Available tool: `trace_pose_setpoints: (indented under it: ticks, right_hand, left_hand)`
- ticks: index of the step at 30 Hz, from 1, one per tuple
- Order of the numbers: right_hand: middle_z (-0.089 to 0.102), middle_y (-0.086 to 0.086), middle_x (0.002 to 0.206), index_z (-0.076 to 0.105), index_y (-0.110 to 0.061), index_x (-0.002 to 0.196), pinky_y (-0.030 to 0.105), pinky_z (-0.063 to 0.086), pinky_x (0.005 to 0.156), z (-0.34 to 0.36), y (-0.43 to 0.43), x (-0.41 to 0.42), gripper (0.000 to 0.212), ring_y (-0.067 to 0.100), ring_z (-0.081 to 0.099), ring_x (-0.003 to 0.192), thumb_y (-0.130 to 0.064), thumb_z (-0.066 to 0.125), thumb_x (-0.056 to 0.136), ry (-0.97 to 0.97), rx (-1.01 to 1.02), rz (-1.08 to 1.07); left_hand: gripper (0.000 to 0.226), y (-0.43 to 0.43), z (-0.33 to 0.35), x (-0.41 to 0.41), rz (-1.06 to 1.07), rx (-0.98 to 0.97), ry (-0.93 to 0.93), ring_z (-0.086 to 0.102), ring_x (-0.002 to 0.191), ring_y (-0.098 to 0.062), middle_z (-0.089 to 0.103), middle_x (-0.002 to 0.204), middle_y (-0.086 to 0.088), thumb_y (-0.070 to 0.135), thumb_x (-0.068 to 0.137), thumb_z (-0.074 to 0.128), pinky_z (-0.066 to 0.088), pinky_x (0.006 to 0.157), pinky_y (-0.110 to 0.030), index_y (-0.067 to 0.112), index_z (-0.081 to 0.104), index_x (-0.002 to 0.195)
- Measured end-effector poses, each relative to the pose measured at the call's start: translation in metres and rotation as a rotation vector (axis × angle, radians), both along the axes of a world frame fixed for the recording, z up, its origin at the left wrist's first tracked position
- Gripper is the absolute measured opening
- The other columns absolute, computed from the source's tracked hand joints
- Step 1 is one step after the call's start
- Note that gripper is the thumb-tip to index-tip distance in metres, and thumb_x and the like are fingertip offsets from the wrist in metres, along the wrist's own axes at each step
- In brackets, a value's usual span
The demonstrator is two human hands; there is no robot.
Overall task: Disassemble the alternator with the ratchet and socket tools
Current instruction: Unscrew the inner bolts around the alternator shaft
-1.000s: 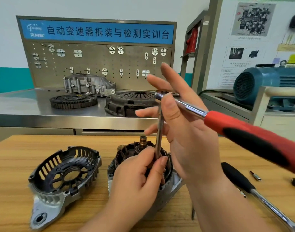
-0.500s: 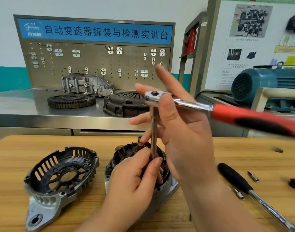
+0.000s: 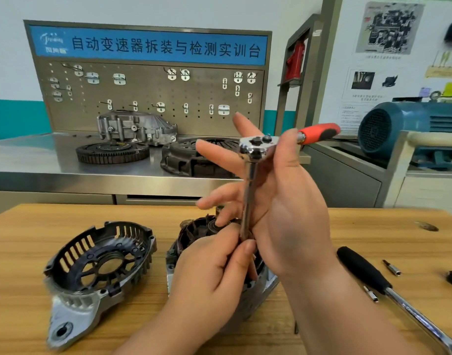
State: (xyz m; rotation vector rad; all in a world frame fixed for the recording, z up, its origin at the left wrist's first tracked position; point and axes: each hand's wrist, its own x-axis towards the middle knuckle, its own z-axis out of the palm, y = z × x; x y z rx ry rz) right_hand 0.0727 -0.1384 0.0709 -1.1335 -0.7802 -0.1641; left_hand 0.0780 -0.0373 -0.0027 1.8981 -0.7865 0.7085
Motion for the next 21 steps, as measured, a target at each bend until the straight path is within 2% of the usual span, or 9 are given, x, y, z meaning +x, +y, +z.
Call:
trace_pose_setpoints:
  ticks: [4,5,8,10,12,14,17,19,21]
  right_hand:
    - [0.068,-0.002,0.121,0.056,-0.037,0.121,0.022,0.052,0.052,0.0000,-0.0017,0.0002,0.030,0.017,0.071,0.080,-0.048,0.054,0.093,-0.173,0.024,-0.187]
    - [0.068,-0.002,0.122,0.057,-0.038,0.122,0.023,0.052,0.054,0.0010,-0.0029,0.0000,0.030,0.017,0.070,0.082,-0.044,0.056,0.093,-0.209,0.018,-0.222]
    - [0.067,-0.004,0.118,0.054,-0.035,0.129,0.025,0.053,0.060,0.0042,-0.0043,-0.0002,0.051,0.016,0.069,0.085,-0.054,0.056,0.082,-0.235,-0.063,-0.268]
    - [0.065,-0.004,0.125,0.052,-0.043,0.126,0.025,0.053,0.056,0.0029,-0.0038,0.0017,0.044,0.019,0.071,0.081,-0.050,0.053,0.082,-0.238,-0.004,-0.213]
    - [0.063,-0.002,0.130,0.048,-0.044,0.127,0.023,0.053,0.051,0.0024,-0.0023,0.0019,0.044,0.019,0.072,0.073,-0.047,0.048,0.083,-0.194,0.067,-0.110]
    - [0.067,0.000,0.124,0.045,-0.039,0.133,0.023,0.053,0.049,-0.0001,-0.0025,0.0037,0.051,0.019,0.071,0.066,-0.051,0.043,0.083,-0.088,0.089,-0.020]
    - [0.074,0.008,0.106,0.046,-0.028,0.134,0.024,0.050,0.047,0.0001,-0.0048,0.0044,0.061,0.019,0.069,0.060,-0.059,0.034,0.083,0.019,0.046,0.059]
    - [0.075,0.010,0.100,0.051,-0.025,0.129,0.024,0.050,0.047,-0.0001,-0.0041,0.0033,0.062,0.019,0.069,0.061,-0.061,0.034,0.081,0.021,0.009,0.043]
    - [0.074,0.006,0.104,0.054,-0.030,0.126,0.023,0.050,0.048,-0.0003,-0.0032,0.0014,0.054,0.018,0.070,0.065,-0.061,0.036,0.085,-0.041,-0.017,-0.024]
  left_hand:
    - [0.043,-0.0010,0.0015,-0.0016,0.000,-0.031,0.052,0.064,0.066,-0.004,0.067,0.069,0.013,0.049,0.088,0.035,0.047,0.058,-0.022,0.016,0.063,0.085]
    - [0.044,-0.0016,0.0016,-0.0015,0.010,-0.027,0.053,0.063,0.065,-0.004,0.066,0.069,0.013,0.051,0.087,0.035,0.047,0.057,-0.022,0.016,0.062,0.085]
    - [0.044,-0.0026,0.0006,-0.0003,0.030,-0.008,0.043,0.062,0.062,-0.005,0.066,0.069,0.013,0.052,0.087,0.033,0.045,0.054,-0.020,0.018,0.060,0.083]
    - [0.041,-0.0022,-0.0002,0.0002,0.026,0.001,0.034,0.061,0.062,-0.006,0.065,0.068,0.012,0.051,0.089,0.033,0.047,0.055,-0.026,0.019,0.057,0.079]
    - [0.039,-0.0011,-0.0006,0.0000,0.008,0.005,0.027,0.061,0.061,-0.007,0.064,0.067,0.011,0.049,0.092,0.033,0.049,0.056,-0.036,0.021,0.055,0.076]
    - [0.035,-0.0004,-0.0007,-0.0001,-0.006,0.008,0.002,0.061,0.062,-0.007,0.064,0.067,0.010,0.046,0.093,0.033,0.048,0.056,-0.039,0.023,0.054,0.076]
    - [0.033,-0.0008,-0.0011,0.0000,-0.010,0.018,-0.015,0.061,0.064,-0.009,0.064,0.067,0.009,0.042,0.093,0.035,0.048,0.057,-0.040,0.023,0.056,0.077]
    - [0.037,-0.0011,-0.0021,0.0003,-0.009,0.020,0.005,0.062,0.064,-0.009,0.064,0.066,0.009,0.042,0.092,0.036,0.049,0.058,-0.041,0.018,0.059,0.076]
    - [0.037,-0.0010,-0.0027,0.0004,-0.015,0.007,0.031,0.063,0.064,-0.009,0.065,0.067,0.009,0.043,0.091,0.037,0.050,0.058,-0.041,0.016,0.060,0.079]
